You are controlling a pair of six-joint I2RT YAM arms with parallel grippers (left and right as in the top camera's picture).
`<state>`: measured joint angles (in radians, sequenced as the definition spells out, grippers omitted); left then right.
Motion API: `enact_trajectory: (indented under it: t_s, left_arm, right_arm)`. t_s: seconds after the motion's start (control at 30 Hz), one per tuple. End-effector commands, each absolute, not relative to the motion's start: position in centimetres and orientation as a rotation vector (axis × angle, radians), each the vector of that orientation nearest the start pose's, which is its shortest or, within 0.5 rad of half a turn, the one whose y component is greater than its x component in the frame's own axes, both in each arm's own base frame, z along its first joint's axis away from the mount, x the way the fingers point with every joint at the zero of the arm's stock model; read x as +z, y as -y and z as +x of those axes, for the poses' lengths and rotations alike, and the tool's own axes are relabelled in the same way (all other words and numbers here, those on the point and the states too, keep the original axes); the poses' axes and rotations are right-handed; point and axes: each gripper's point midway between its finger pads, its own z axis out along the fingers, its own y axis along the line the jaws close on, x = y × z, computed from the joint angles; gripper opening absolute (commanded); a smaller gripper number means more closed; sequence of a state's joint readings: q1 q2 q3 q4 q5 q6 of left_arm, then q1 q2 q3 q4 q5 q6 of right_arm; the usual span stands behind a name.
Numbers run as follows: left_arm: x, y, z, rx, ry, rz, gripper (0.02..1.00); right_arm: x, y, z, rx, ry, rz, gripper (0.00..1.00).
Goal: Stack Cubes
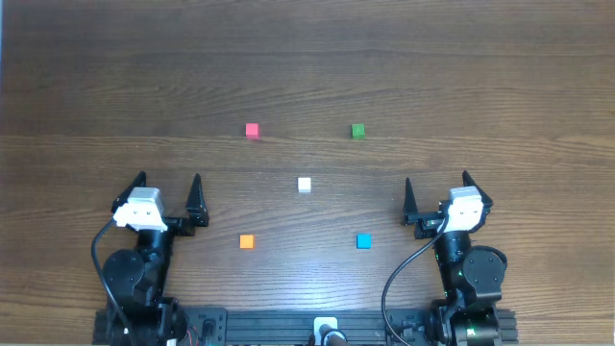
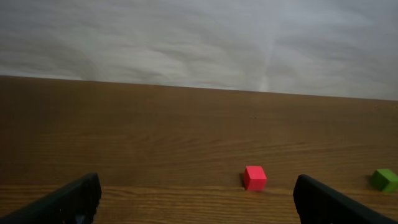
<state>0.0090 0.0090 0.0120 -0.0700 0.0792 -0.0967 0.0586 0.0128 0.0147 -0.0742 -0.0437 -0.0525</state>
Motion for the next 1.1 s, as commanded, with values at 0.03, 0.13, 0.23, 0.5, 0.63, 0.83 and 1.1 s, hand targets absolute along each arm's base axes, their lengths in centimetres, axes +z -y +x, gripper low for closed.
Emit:
enact_trajectory:
  t_s: [0.03,0.13,0.23,0.5,0.63,0.83,1.1]
  left_arm:
    - [15.8,1.1,24.6,-0.121,-1.643,-0.016,1.000]
    - [15.8,1.1,24.6,-0.121,-1.643,-0.015,1.000]
    - [15.8,1.1,24.6,-0.121,-1.643,-0.015,1.000]
    - [15.8,1.1,24.6,-0.121,-1.643,-0.015,1.000]
    - [15.8,1.1,24.6,-0.124,-1.643,-0.018,1.000]
    - [15.8,1.1,24.6,-0.125,-1.643,-0.017,0.998]
    - [15.9,2.4,24.5,-0.181,-1.651,0.035,1.000]
  right_arm:
    - [15.7,-2.2,24.5,0.046,-1.638,-0.125,0.991]
    - [15.7,-2.2,24.5,0.046,-1.638,-0.125,0.993]
    - [15.7,-2.2,24.5,0.046,-1.638,-0.125,0.991]
    - [15.7,-2.2,24.5,0.046,-1.638,-0.125,0.991]
    - [15.7,-2.2,24.5,0.046,-1.638,-0.125,0.993]
    - [15.7,-2.2,24.5,0.046,-1.638,-0.125,0.993]
    - [15.7,-2.2,24.5,0.046,-1.638,-0.125,0.991]
